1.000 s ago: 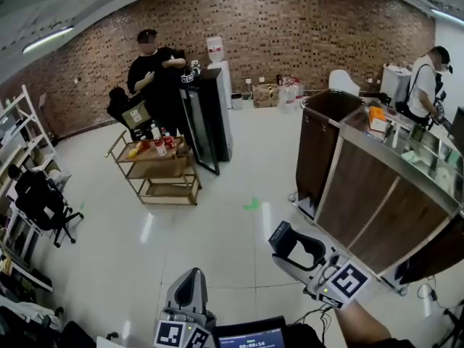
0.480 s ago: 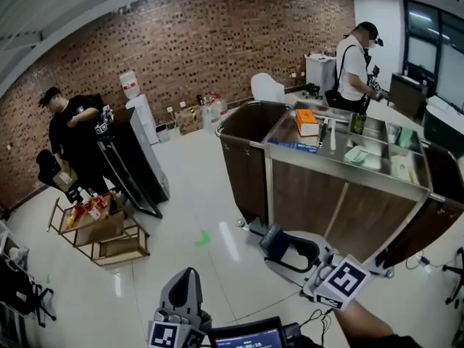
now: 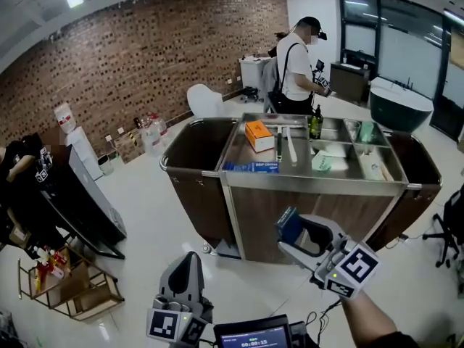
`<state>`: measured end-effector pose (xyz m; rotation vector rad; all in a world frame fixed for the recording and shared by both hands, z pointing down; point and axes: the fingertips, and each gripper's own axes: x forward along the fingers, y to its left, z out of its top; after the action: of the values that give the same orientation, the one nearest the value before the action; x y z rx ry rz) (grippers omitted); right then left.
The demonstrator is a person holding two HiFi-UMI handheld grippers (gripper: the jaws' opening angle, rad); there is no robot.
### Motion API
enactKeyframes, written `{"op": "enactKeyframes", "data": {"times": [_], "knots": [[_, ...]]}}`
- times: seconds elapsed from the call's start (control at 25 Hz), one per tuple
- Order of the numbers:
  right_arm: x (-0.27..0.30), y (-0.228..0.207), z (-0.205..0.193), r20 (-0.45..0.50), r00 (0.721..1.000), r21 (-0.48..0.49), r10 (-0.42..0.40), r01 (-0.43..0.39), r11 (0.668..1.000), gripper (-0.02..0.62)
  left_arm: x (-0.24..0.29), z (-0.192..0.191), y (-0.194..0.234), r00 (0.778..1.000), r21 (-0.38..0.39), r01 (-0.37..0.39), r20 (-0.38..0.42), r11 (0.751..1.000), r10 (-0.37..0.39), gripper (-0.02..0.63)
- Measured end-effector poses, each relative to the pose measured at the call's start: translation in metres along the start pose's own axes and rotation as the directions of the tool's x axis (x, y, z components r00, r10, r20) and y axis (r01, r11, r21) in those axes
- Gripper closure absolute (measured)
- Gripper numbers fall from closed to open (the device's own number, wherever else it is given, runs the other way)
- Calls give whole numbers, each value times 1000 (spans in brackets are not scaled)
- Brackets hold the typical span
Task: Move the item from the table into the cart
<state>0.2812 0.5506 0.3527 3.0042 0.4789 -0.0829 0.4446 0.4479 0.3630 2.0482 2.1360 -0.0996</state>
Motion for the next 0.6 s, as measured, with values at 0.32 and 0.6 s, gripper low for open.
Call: {"op": "enactKeyframes", "data": {"times": [0.32, 0.6], "knots": [[28, -85, -2, -40, 990, -36, -132, 131, 991, 364, 121, -44, 22, 980, -55, 197, -25, 979, -199, 612], [22, -174, -9, -26, 984, -50, -174, 172, 984, 364, 237, -27, -31, 950, -19, 312, -24, 950, -312, 612]]}}
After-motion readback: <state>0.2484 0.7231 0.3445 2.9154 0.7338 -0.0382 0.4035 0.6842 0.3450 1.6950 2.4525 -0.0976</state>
